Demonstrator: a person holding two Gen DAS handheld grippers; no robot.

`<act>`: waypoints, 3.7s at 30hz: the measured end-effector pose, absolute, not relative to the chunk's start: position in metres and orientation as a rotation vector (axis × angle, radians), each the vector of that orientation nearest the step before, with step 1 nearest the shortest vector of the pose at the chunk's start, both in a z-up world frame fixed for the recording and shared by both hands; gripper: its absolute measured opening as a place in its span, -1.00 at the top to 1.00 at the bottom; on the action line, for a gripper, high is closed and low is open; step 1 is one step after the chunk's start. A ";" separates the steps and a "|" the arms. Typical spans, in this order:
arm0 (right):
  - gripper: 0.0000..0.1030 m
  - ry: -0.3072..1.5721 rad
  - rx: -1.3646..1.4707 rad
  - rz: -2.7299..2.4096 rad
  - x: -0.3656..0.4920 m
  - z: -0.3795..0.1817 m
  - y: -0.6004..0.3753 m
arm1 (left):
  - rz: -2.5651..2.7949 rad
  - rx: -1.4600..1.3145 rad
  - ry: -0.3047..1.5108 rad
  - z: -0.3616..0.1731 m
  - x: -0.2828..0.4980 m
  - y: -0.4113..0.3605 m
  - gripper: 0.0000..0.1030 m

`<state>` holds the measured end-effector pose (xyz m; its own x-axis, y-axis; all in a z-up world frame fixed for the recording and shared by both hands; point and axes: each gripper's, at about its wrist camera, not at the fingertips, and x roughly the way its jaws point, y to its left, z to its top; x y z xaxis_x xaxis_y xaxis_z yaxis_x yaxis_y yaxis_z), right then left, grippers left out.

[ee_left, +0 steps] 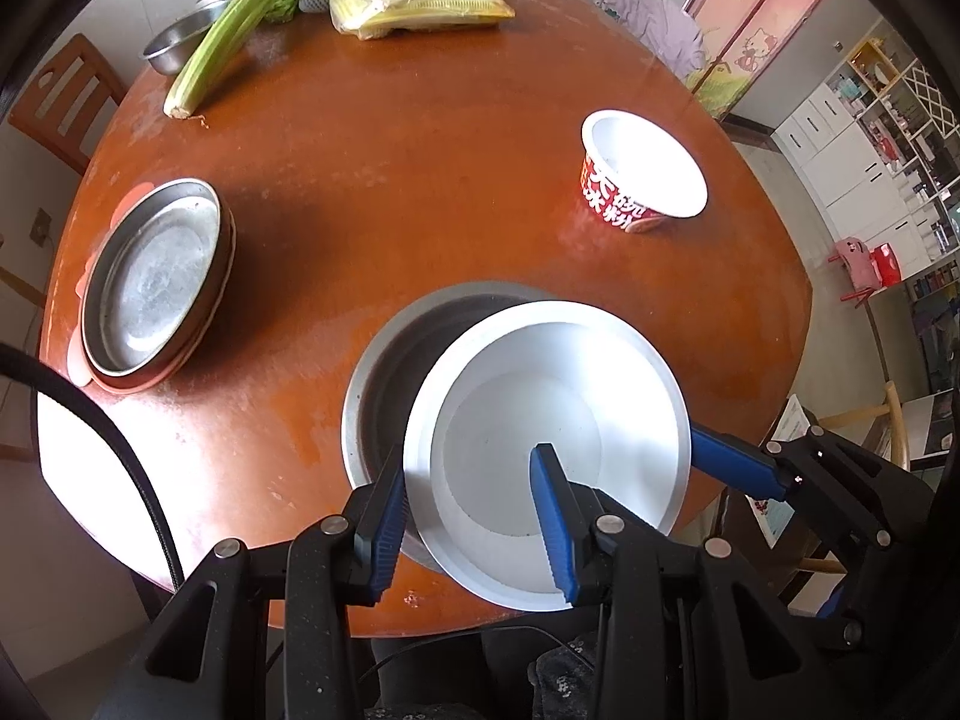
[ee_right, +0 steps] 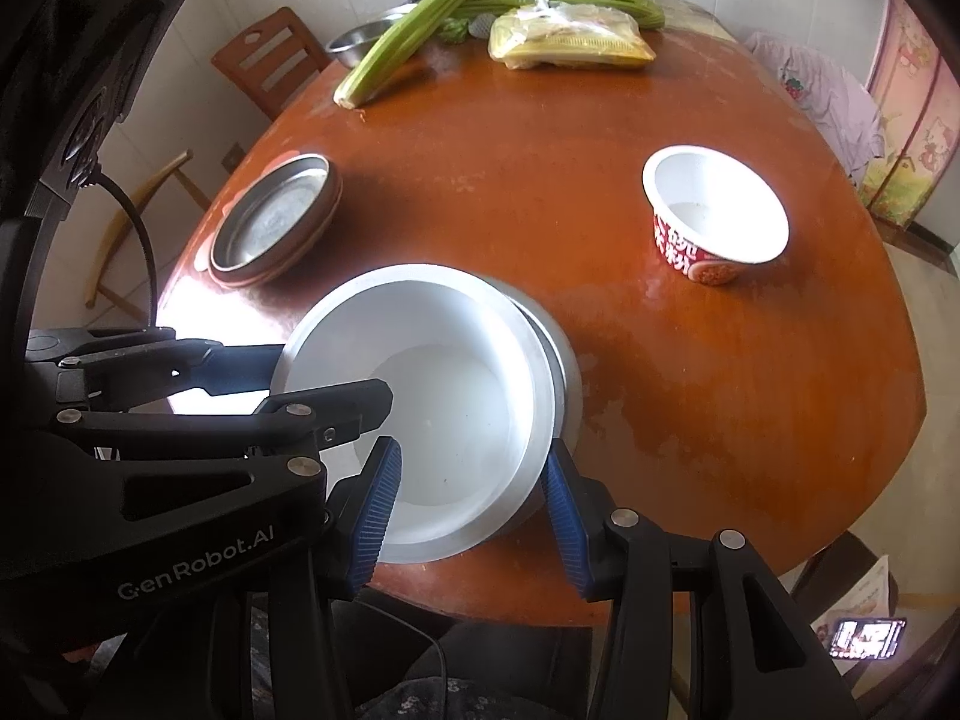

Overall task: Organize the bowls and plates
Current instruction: 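Set the white bowl down inside the steel bowl and open the left tool, then move the left tool to the rim of the small red-printed white bowl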

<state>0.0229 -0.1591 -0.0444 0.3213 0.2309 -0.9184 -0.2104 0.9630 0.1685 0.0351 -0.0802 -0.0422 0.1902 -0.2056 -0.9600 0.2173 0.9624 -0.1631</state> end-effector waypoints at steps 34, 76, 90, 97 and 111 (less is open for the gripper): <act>0.01 1.281 -0.001 0.284 0.029 -0.070 -0.162 | -0.264 0.050 1.391 -0.067 0.042 -0.091 0.22; 0.01 1.157 0.042 0.271 0.048 -0.027 -0.183 | -0.216 0.003 1.237 -0.008 0.070 -0.066 -0.20; 0.00 1.103 0.085 0.223 0.060 -0.006 -0.211 | -0.213 0.005 1.154 0.025 0.085 -0.078 -0.25; -0.16 1.069 0.115 0.199 0.072 0.006 -0.226 | -0.216 0.016 1.128 0.036 0.097 -0.085 -0.27; -0.19 1.042 0.136 0.140 0.093 0.017 -0.251 | -0.243 0.030 1.109 0.038 0.119 -0.102 -0.30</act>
